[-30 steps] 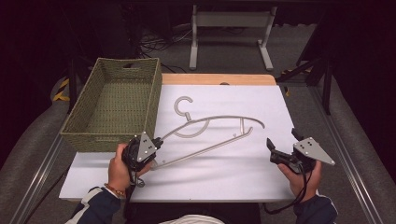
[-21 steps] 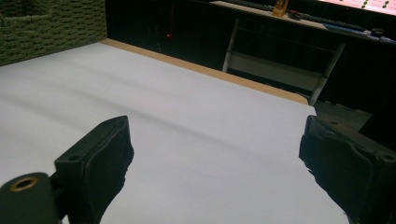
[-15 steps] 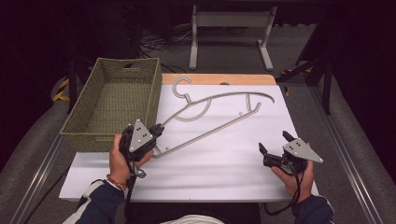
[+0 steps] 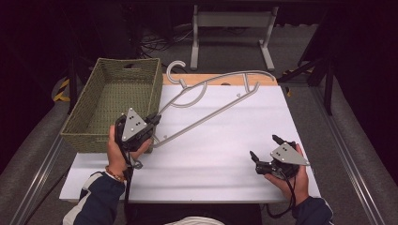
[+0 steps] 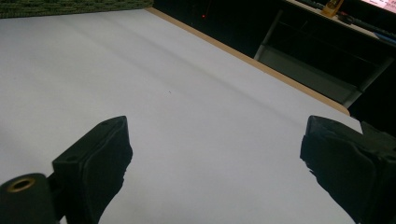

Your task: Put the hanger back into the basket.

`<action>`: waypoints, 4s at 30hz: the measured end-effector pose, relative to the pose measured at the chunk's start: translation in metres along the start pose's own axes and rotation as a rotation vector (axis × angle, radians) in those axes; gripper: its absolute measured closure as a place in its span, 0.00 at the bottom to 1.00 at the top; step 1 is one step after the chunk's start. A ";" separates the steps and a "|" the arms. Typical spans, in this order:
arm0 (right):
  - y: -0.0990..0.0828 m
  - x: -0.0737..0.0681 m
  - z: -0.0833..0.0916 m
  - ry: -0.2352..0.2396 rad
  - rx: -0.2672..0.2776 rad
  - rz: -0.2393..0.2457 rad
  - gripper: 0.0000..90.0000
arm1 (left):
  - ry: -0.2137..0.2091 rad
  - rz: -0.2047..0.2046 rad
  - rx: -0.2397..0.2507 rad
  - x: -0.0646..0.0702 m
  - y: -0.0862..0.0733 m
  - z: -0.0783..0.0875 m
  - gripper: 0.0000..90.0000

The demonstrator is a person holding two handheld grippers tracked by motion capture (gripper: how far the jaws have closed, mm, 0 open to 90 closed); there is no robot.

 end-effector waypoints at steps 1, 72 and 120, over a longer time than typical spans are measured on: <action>0.000 0.000 0.000 0.000 0.000 0.000 0.09 | 0.002 -0.001 0.006 -0.001 0.002 0.000 0.92; -0.009 -0.015 -0.011 0.043 -0.074 0.073 0.09 | 0.256 0.168 -0.249 -0.182 -0.072 0.009 0.92; -0.010 -0.017 -0.014 0.062 -0.090 0.075 0.09 | 0.195 0.181 -0.542 -0.194 -0.103 0.014 0.83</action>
Point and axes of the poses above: each handheld gripper's, and its own axes: z roughly backward along the jaws, y roughly out of its top, x roughly to its right, the point moved 6 cm from there along -z, roughly forward along the jaws, and after that the axes turned 3 degrees about -z, right-handed, at the moved point
